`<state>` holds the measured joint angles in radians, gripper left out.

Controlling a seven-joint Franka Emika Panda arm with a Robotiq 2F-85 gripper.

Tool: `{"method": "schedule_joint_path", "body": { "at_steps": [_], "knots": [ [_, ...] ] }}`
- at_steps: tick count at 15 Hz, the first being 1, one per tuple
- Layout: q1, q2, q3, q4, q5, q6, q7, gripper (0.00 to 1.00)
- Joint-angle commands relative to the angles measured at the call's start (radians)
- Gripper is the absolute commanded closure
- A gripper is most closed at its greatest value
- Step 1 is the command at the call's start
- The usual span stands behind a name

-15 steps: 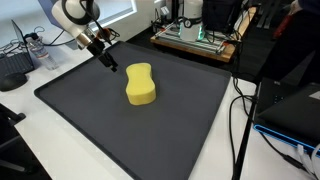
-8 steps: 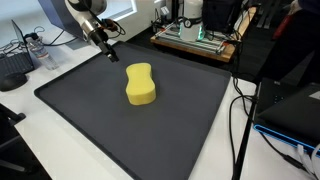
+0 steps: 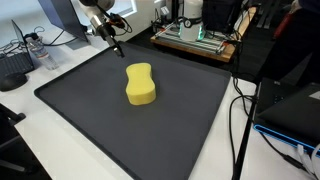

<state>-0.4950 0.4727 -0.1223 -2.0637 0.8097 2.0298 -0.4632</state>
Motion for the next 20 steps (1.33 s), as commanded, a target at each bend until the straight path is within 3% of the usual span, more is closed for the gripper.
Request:
{"method": "schedule_joint_path", "body": {
  "at_steps": [1,7,13,19,20],
  "knots": [
    [0.018,-0.103,-0.034,-0.140,0.082,0.056,-0.069,0.00],
    [0.074,-0.242,-0.063,-0.300,0.086,0.107,-0.076,0.00],
    [0.207,-0.395,-0.053,-0.429,-0.009,0.249,0.032,0.00],
    [0.327,-0.503,-0.015,-0.496,-0.187,0.328,0.255,0.00],
    [0.310,-0.437,-0.029,-0.447,-0.126,0.306,0.185,0.00]
  ]
}}
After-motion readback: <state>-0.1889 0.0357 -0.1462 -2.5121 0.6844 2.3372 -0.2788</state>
